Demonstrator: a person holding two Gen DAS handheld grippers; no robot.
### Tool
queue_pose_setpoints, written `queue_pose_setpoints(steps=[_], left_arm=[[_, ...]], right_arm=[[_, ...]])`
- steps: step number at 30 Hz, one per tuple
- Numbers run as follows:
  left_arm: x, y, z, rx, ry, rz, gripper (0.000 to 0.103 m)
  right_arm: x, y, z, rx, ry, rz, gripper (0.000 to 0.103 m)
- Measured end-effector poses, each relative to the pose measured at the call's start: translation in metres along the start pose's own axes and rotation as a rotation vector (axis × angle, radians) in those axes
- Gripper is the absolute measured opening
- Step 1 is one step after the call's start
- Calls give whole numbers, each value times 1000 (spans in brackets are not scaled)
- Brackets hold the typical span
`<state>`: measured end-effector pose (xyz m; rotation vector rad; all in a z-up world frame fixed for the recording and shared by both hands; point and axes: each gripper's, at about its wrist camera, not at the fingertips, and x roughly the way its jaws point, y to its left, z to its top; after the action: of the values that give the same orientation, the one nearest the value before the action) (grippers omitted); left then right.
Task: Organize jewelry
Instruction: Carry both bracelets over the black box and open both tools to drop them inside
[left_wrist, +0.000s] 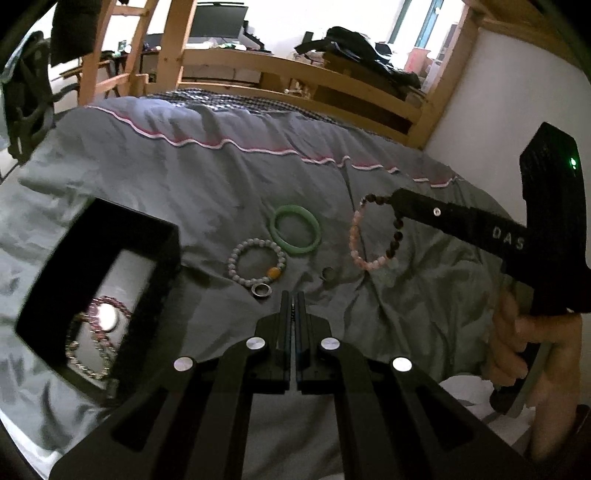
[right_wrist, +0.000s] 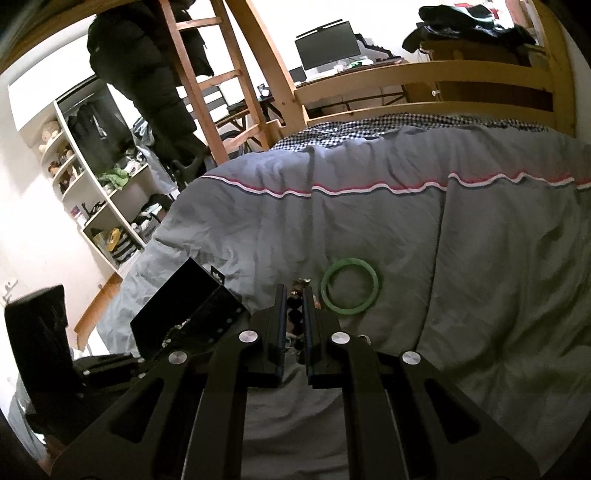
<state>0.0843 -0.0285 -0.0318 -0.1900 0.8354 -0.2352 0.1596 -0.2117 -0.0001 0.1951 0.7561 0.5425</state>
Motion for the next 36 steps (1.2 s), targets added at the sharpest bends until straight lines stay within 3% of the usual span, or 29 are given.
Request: queue_pose_setpoints(steps=[19, 36], left_arm=[[-42, 48, 19, -105, -35, 129, 1], [-82, 109, 28, -223, -75, 230, 1]], right_arm=[[22, 83, 8, -147, 19, 38, 9], [65, 162, 12, -171, 30, 136, 9]])
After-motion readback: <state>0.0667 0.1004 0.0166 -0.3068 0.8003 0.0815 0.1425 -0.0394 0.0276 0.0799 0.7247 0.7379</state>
